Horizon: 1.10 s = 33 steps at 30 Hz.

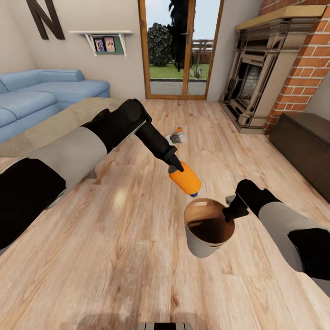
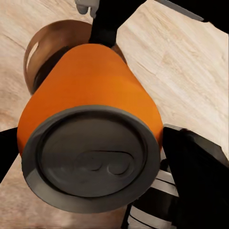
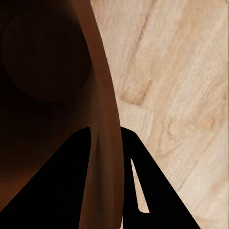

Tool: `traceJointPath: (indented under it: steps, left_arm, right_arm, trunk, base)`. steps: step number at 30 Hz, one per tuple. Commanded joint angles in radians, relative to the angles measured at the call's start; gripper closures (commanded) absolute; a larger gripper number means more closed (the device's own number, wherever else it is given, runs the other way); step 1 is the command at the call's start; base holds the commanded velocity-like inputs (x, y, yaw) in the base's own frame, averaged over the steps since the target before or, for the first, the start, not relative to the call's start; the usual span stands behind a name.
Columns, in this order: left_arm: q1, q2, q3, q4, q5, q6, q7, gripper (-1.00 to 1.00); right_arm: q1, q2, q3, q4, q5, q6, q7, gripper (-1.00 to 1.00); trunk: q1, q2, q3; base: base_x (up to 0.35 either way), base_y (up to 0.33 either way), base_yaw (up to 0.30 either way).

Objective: Put the three can of soda from the living room inside the tash can in the kitchen.

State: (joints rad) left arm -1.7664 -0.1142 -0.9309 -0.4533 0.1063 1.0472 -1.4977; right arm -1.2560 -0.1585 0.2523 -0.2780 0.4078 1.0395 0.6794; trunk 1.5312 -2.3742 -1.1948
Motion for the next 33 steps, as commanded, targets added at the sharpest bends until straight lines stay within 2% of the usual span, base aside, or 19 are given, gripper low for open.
traceJointPath:
  steps: [1,3,4,11,16,18,21,25,31,33]
  left_arm:
    - [0.0,-0.001,-0.007,0.0,-0.001,0.0,-0.001,1.0]
    - [0.001,-0.003,-0.014,0.0,-0.001,0.0,0.0,1.0]
    - [0.001,-0.006,-0.028,0.0,-0.002,0.0,-0.001,1.0]
    - [0.006,-0.01,-0.058,0.0,-0.002,0.0,0.0,1.0]
    - [0.013,-0.019,-0.069,-0.001,-0.008,0.0,0.005,1.0]
    - [0.02,-0.02,-0.081,-0.001,-0.039,0.0,0.006,1.0]
    - [0.075,-0.027,-0.092,-0.002,-0.119,0.0,0.007,1.0]
    - [0.121,-0.032,-0.094,-0.011,-0.171,0.0,0.007,1.0]
    - [0.143,-0.036,-0.095,-0.031,-0.193,0.0,0.008,1.0]
    - [0.18,-0.035,-0.096,-0.046,-0.195,0.0,0.01,1.0]
  right_arm:
    - [0.0,0.016,-0.008,0.005,-0.023,0.008,-0.012,1.0]
    - [0.0,0.037,-0.009,0.011,-0.023,0.008,-0.025,1.0]
    - [0.0,0.057,-0.009,0.014,-0.023,0.008,-0.034,1.0]
    - [0.0,0.107,-0.01,0.017,-0.023,0.008,-0.053,1.0]
    - [-0.001,0.157,-0.011,0.019,-0.023,0.008,-0.092,1.0]
    - [-0.002,0.171,-0.012,0.028,-0.023,0.008,-0.097,1.0]
    - [-0.005,0.182,-0.013,0.049,-0.023,0.008,-0.101,1.0]
    - [-0.006,0.188,-0.013,0.055,-0.023,0.008,-0.102,1.0]
    - [-0.007,0.195,-0.014,0.057,-0.023,0.008,-0.103,1.0]
    - [-0.008,0.208,-0.016,0.058,-0.023,0.008,-0.103,1.0]
  trunk:
    - [-0.004,0.007,0.003]
    - [-0.012,0.021,0.01]
    - [-0.016,0.028,0.013]
    - [-0.042,0.077,0.035]
    - [-0.062,0.112,0.05]
    - [-0.069,0.126,0.057]
    - [-0.081,0.147,0.066]
    - [-0.096,0.175,0.079]
    - [-0.115,0.21,0.094]
    - [-0.115,0.21,0.094]
  base:
    - [0.0,0.0,0.0]
    - [0.0,0.0,0.0]
    - [0.0,0.0,0.0]
    - [0.0,0.0,0.0]
    - [0.0,0.0,0.0]
    - [0.0,0.0,0.0]
    - [0.0,0.0,0.0]
    - [0.0,0.0,0.0]
    - [0.0,0.0,0.0]
    - [0.0,0.0,0.0]
